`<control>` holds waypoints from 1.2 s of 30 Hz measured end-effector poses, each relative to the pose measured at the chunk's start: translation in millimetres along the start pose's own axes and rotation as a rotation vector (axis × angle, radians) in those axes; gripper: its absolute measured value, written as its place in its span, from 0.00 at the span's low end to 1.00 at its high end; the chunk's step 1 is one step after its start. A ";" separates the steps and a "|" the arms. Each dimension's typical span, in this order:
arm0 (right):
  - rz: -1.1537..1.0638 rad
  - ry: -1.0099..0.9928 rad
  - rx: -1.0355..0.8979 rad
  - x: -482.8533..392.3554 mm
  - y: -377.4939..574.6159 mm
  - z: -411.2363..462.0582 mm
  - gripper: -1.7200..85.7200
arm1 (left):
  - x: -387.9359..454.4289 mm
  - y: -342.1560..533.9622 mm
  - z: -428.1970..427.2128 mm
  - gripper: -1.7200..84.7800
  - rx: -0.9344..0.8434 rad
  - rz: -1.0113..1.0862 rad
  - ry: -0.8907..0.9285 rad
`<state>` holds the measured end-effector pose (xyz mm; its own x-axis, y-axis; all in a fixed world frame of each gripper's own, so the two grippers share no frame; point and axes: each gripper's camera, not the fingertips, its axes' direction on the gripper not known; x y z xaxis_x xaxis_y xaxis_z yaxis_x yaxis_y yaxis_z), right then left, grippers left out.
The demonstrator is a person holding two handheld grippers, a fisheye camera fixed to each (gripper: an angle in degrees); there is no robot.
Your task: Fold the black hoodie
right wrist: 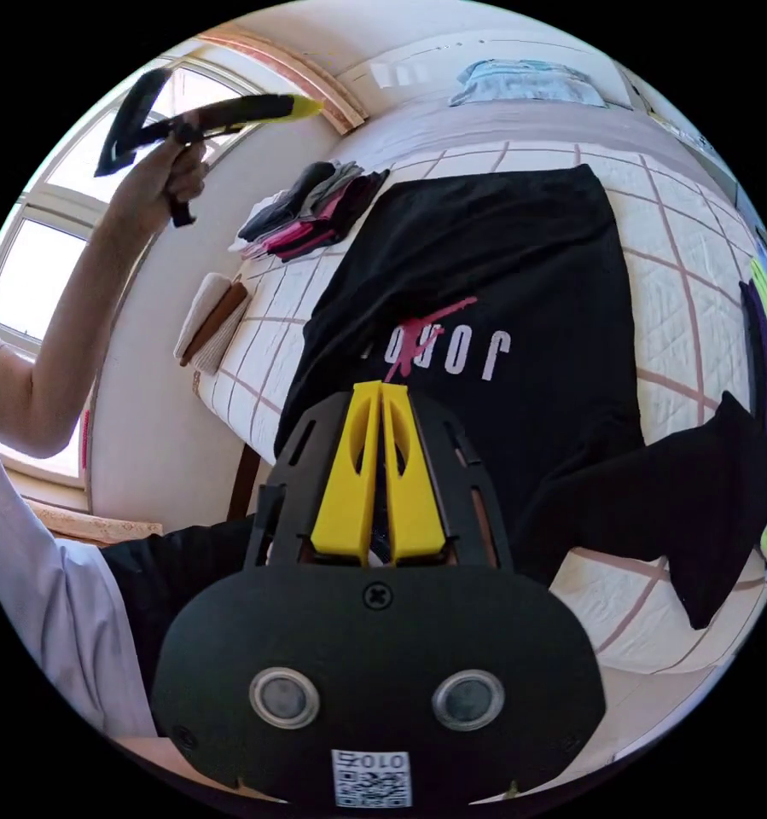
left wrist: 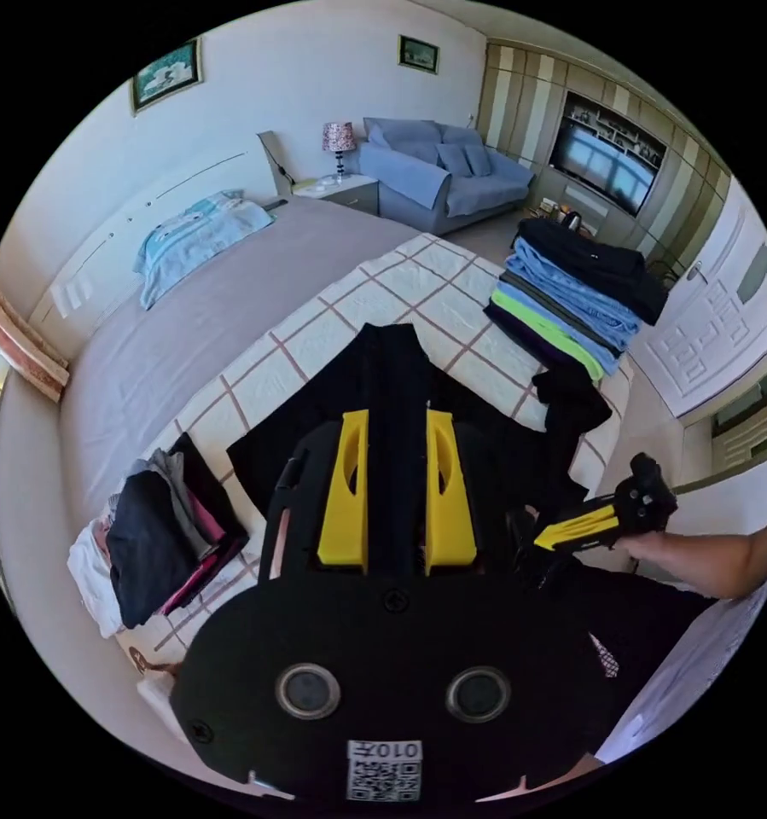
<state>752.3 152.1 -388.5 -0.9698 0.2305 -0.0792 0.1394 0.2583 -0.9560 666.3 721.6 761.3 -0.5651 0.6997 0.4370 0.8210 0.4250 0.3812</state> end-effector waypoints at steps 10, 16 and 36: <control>0.197 -0.020 0.122 119.8 -86.2 -31.6 0.10 | 119.6 156.9 123.1 0.15 -0.565 -0.128 -0.011; 0.312 0.073 0.105 173.2 -206.1 -14.1 0.13 | 152.4 167.7 150.3 0.10 -0.646 -0.129 -0.074; 0.457 -0.062 -0.041 180.4 -206.3 44.7 0.05 | 100.5 297.8 102.3 0.02 -0.361 -0.802 0.179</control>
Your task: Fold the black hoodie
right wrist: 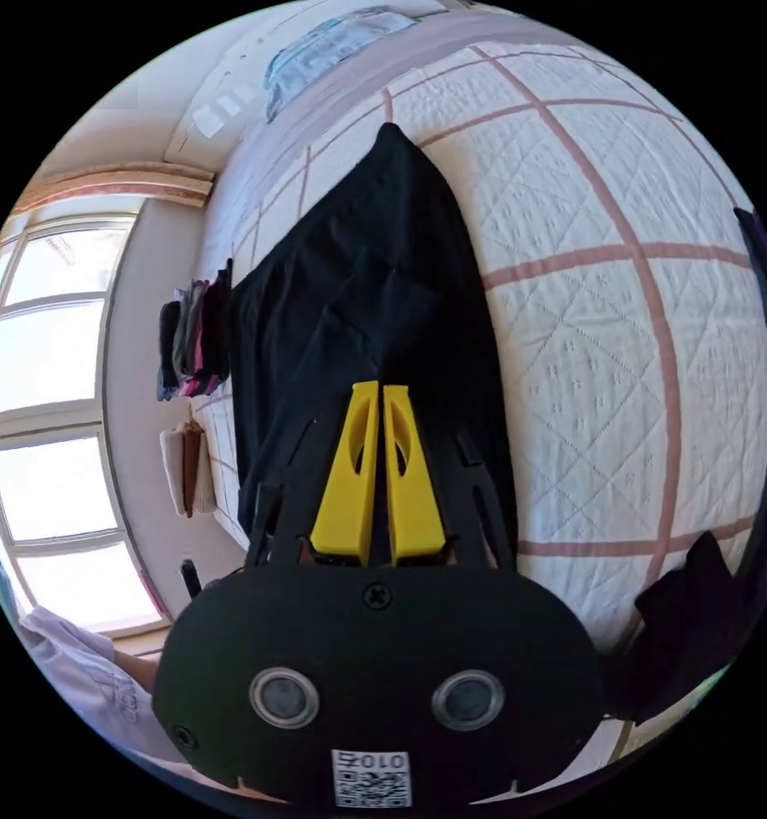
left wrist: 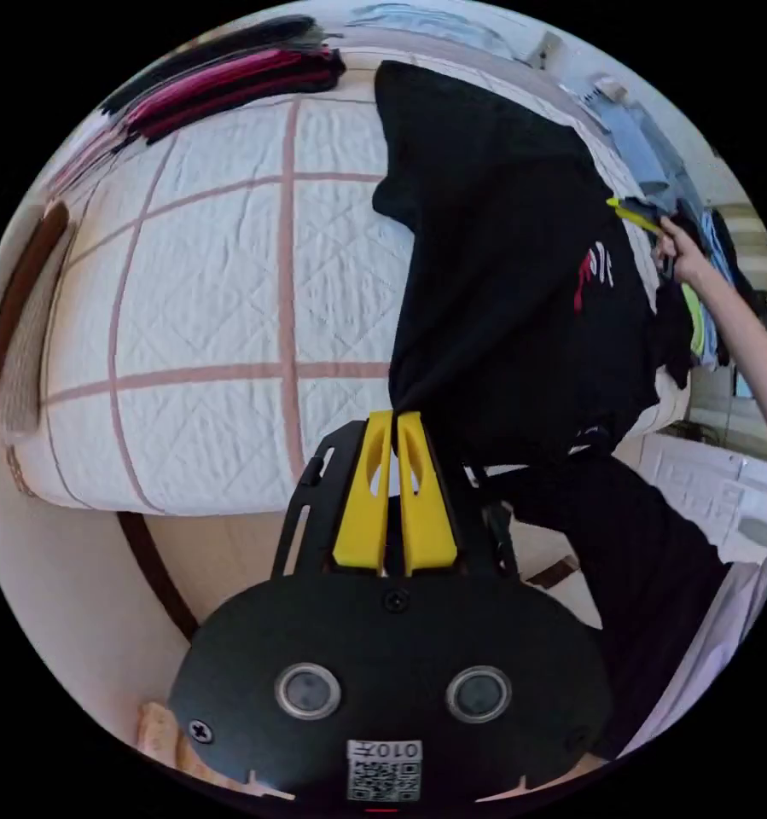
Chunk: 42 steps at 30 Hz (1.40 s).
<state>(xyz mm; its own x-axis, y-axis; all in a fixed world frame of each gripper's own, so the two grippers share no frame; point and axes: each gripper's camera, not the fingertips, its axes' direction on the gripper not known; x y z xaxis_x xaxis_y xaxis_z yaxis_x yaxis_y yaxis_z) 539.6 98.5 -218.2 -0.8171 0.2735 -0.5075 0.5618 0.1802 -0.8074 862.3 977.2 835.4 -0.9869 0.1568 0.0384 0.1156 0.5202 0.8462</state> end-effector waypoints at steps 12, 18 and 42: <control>-0.160 0.188 0.087 0.7 47.9 -9.8 0.06 | -6.7 23.6 -4.6 0.02 -0.071 -0.018 -0.033; -0.356 0.310 -0.116 -15.7 106.0 73.7 0.07 | 44.1 -17.5 -11.1 0.02 -0.207 0.297 -0.188; 0.112 0.553 0.301 76.8 271.1 -30.0 0.07 | 205.8 -112.7 -53.1 0.02 -0.029 0.843 0.182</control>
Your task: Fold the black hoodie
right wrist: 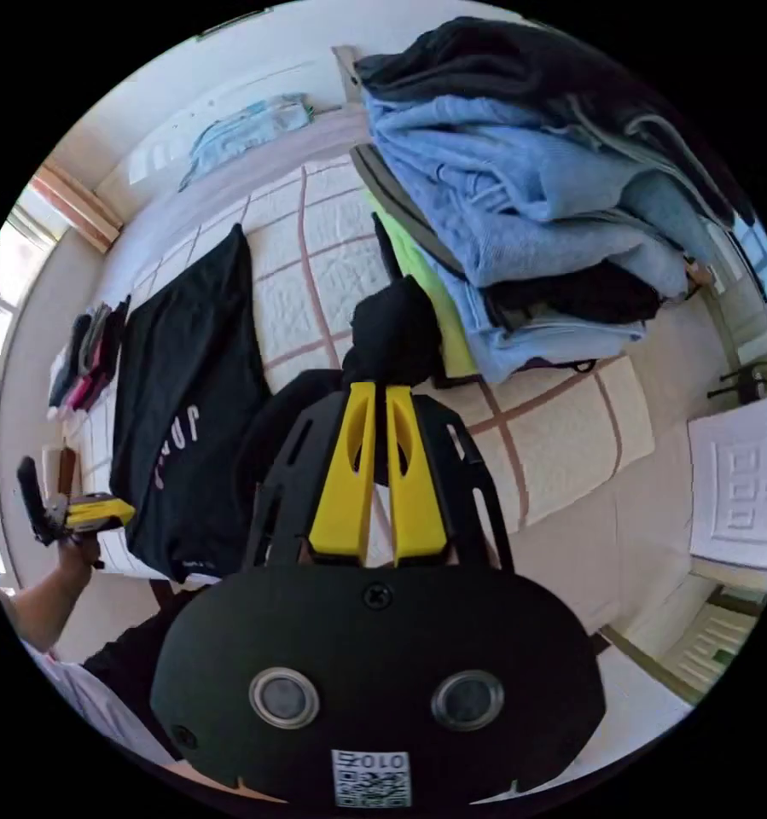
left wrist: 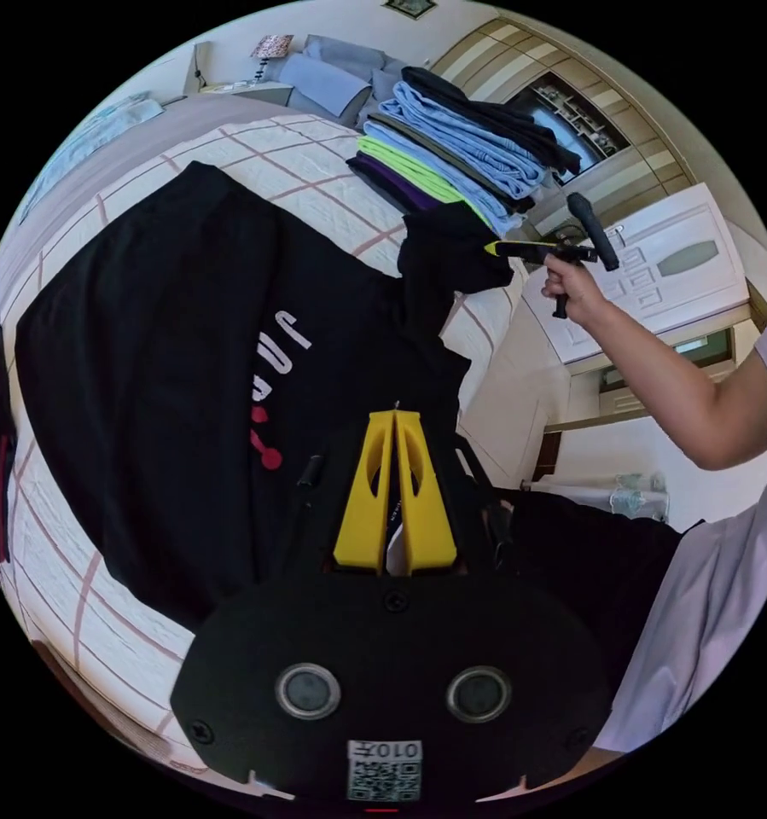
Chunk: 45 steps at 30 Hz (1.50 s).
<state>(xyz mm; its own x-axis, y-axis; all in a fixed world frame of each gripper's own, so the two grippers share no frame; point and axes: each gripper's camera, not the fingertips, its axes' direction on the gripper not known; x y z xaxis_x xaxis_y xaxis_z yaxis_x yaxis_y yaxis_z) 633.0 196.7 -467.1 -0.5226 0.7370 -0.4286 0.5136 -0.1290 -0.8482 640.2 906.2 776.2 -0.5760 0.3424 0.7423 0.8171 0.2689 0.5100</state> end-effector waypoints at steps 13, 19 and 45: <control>-0.475 -0.479 0.034 -329.9 -93.3 -14.4 0.19 | -83.1 52.7 -95.1 0.02 0.257 -0.253 0.033; -0.406 -0.336 -0.086 -286.9 25.7 58.3 0.17 | -135.8 73.4 -112.4 0.02 0.182 -0.334 0.051; -0.184 0.036 -0.187 -212.9 91.5 184.7 0.08 | -28.7 -327.4 4.5 0.04 -0.435 0.569 -0.051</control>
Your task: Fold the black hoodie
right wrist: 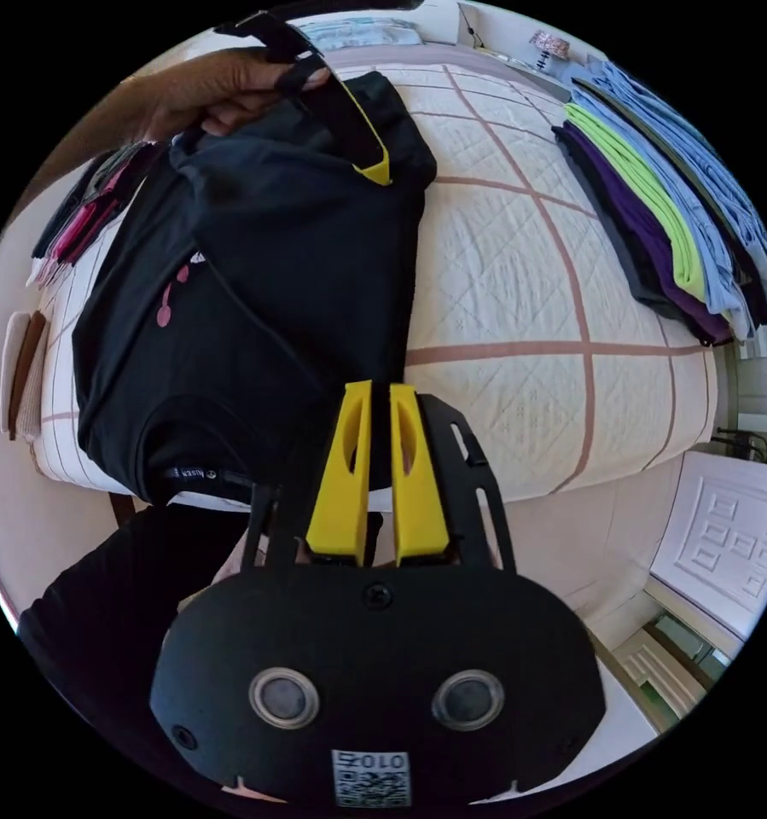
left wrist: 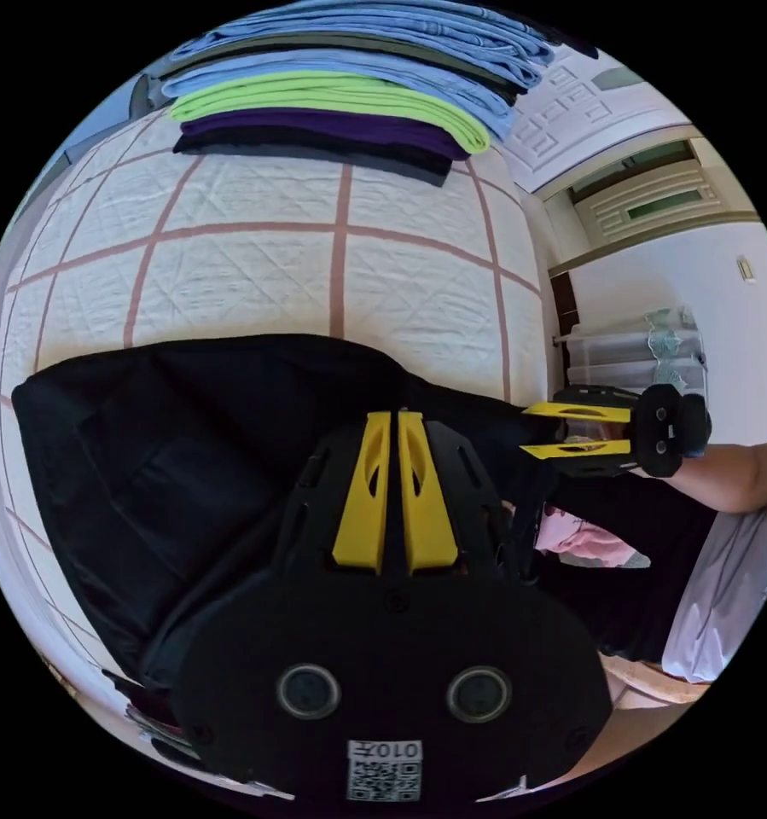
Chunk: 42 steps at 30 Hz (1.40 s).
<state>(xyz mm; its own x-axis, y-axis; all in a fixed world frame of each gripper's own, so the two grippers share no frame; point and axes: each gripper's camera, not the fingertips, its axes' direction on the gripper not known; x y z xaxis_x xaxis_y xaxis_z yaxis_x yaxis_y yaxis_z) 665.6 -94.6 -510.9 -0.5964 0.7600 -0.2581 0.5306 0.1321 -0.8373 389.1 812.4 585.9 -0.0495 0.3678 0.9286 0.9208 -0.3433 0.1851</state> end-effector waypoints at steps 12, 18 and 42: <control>0.247 -0.635 0.075 162.3 31.9 48.0 0.06 | -26.1 -121.8 -3.1 0.08 -0.315 -0.028 0.016; 0.215 -0.640 0.082 171.3 26.7 53.5 0.06 | -48.3 -25.4 -92.9 0.11 0.054 -0.177 0.115; 0.009 -0.326 0.027 95.1 -25.6 5.8 0.07 | -124.8 307.8 -135.7 0.08 0.282 -1.059 -0.341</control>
<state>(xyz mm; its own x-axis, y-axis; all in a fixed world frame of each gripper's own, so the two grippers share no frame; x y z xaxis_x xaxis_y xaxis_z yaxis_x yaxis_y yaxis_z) 591.8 -29.4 -516.8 -0.7558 0.5164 -0.4026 0.5230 0.1061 -0.8457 626.2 543.6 570.6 -0.7831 0.5866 0.2064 0.5357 0.4677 0.7030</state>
